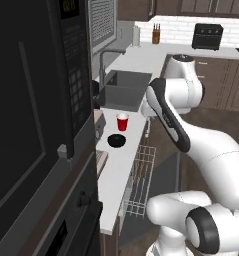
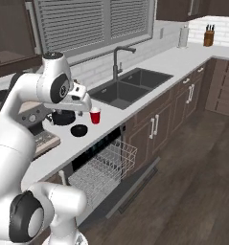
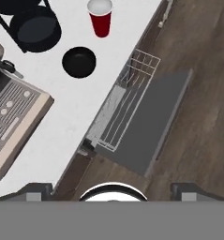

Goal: Pick up the cup and bowl from the counter, place them in the dishwasher, and close the dishwasher door.

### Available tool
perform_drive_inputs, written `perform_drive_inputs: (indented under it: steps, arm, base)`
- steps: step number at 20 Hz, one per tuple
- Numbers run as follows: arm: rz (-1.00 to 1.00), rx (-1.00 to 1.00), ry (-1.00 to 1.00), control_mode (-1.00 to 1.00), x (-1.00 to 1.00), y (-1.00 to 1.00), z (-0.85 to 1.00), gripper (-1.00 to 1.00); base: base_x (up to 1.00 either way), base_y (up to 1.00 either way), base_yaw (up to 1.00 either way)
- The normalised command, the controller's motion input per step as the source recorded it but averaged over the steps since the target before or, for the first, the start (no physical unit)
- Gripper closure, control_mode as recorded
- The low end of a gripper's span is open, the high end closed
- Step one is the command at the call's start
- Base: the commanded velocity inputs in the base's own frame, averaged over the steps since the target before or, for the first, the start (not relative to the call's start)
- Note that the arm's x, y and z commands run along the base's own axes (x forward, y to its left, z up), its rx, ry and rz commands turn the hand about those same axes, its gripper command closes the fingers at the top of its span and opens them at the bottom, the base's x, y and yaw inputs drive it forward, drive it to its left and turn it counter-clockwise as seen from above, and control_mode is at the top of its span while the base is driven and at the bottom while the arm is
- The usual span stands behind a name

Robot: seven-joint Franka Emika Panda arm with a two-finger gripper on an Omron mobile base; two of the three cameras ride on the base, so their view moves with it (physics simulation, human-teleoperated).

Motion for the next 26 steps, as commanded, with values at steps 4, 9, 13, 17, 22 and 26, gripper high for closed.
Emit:
perform_drive_inputs:
  steps: [4,9,13,17,22,26]
  arm:
    - [-0.14,0.07,0.02,-1.00,0.49,-0.20,-0.03,-1.00]
    - [-0.06,0.20,0.04,-1.00,0.86,-0.28,-0.26,-1.00]
    - [0.00,0.21,0.04,-1.00,0.97,-0.19,-0.42,-1.00]
    - [-0.02,0.14,0.00,-1.00,1.00,-0.03,-0.32,-1.00]
    - [-0.06,0.07,0.04,-1.00,1.00,0.00,-0.41,-1.00]
    - [-0.02,0.04,0.08,-1.00,0.89,0.00,-0.63,-1.00]
  base:
    - [0.00,0.00,0.00]
    - [0.00,0.00,0.00]
    - [0.00,0.00,0.00]
    - [0.00,0.00,0.00]
    - [0.00,0.00,0.00]
    - [0.00,0.00,0.00]
